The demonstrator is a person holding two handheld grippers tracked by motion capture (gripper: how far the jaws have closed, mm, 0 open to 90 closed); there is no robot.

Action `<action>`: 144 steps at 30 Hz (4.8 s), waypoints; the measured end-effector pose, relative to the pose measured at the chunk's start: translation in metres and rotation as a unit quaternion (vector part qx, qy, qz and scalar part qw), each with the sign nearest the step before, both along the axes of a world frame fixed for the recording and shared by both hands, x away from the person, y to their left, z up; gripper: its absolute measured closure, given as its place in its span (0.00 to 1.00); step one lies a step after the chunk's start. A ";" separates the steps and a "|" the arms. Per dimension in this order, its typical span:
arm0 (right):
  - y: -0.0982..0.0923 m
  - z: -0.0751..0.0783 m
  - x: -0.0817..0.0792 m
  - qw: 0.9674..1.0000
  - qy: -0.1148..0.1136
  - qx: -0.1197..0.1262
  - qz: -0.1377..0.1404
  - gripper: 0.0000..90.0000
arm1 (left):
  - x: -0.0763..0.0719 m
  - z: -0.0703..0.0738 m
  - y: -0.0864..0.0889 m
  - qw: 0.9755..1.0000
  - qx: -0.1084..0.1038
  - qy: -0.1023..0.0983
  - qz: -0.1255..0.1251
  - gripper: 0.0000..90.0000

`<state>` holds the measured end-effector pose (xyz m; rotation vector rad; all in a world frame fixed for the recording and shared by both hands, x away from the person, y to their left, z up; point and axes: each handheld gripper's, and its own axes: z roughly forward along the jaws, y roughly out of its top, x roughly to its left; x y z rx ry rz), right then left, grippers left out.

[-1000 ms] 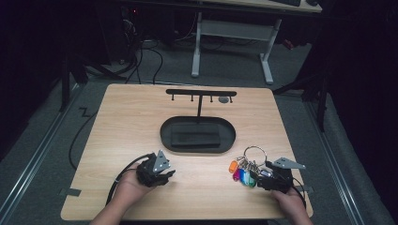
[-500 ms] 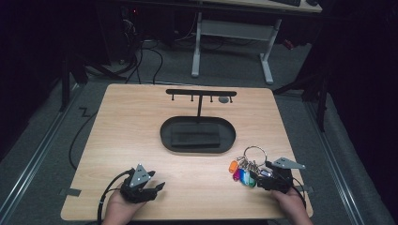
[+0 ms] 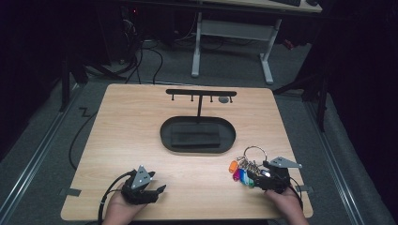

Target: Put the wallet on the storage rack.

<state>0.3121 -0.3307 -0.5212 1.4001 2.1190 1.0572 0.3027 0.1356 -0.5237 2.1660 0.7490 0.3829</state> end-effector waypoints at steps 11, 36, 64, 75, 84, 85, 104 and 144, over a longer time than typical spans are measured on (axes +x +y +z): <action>0.026 0.019 0.016 0.997 0.036 -0.048 0.046 0.17 | 0.001 -0.004 -0.001 1.000 0.010 -0.004 -0.026 0.39; 0.058 0.052 0.114 0.950 0.272 -0.153 -0.015 0.51 | -0.007 0.008 -0.017 0.995 0.000 -0.061 -0.082 0.37; 0.053 0.034 0.136 0.920 0.350 -0.170 -0.049 0.96 | -0.011 0.003 -0.018 0.993 0.041 -0.065 -0.087 0.38; 0.056 0.034 0.143 0.904 0.382 -0.193 -0.021 0.91 | -0.013 0.003 -0.021 0.993 0.043 -0.065 -0.094 0.39; 0.065 0.034 0.151 0.887 0.400 -0.229 -0.019 0.95 | -0.014 0.004 -0.020 0.992 0.041 -0.068 -0.097 0.39; 0.066 0.034 0.150 0.888 0.396 -0.233 -0.017 0.96 | -0.014 0.004 -0.020 0.992 0.041 -0.068 -0.097 0.39; 0.070 0.097 0.109 0.910 0.311 -0.263 0.081 0.97 | -0.010 0.005 -0.015 0.993 0.043 -0.072 -0.084 0.39; 0.076 0.215 0.088 0.924 0.245 -0.278 0.096 0.98 | -0.003 0.008 -0.003 0.996 0.034 -0.082 -0.031 0.38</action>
